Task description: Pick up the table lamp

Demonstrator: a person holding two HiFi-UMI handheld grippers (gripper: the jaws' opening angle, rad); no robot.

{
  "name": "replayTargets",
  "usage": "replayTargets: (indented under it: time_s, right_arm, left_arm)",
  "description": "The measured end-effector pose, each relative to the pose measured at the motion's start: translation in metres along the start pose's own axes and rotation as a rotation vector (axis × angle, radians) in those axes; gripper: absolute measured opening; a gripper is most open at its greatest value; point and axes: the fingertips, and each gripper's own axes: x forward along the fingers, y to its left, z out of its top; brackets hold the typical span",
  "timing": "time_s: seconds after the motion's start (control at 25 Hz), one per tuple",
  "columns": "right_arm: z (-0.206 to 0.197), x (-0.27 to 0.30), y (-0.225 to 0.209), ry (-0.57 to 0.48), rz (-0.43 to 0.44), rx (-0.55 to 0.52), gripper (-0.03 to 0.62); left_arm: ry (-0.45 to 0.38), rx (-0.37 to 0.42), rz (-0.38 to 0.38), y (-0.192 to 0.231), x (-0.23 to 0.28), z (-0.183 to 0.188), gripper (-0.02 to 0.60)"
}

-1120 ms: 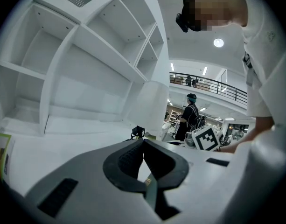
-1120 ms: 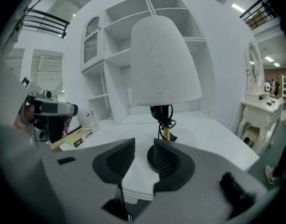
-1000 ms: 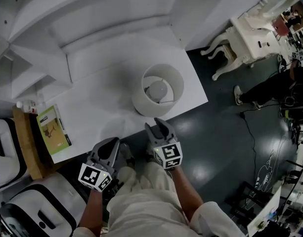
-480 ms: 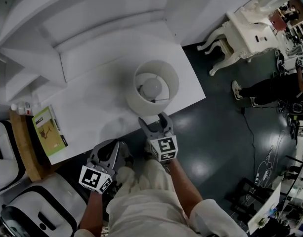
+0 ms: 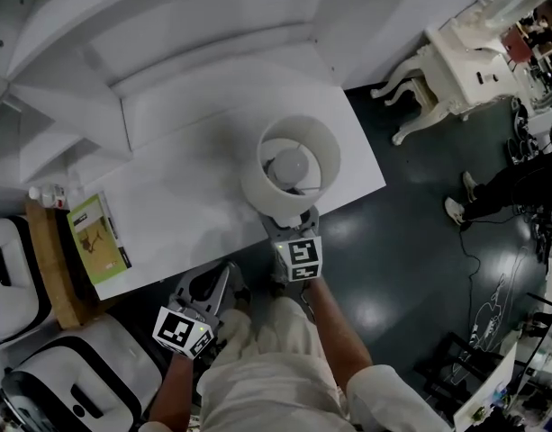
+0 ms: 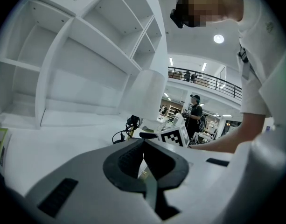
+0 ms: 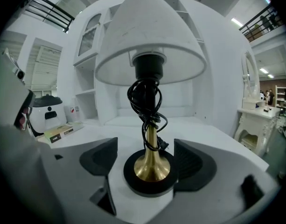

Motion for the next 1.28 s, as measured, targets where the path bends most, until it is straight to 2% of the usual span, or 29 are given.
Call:
replayTargets:
  time_s: [0.56,0.76,1.0,1.28]
  right_arm:
    - [0.002,0.043,-0.007,0.02,-0.015,-0.014,0.354]
    - [-0.013,0.055,-0.012,0.064,-0.021,-0.007,0.354]
    - [-0.001,0.066,-0.021,0.044,-0.055,0.02,0.353]
    - [0.003,0.08,-0.02,0.031,-0.042,0.041,0.353]
  left_arm:
    - [0.005,-0.009,-0.022,0.004,0.0,-0.002,0.009]
    - [0.017,-0.015,-0.013,0.008,-0.002,-0.007,0.009]
    - [0.019,-0.022,-0.001,0.013,-0.004,-0.008,0.009]
    - [0.011,-0.022,0.005,0.016,-0.007,-0.005,0.009]
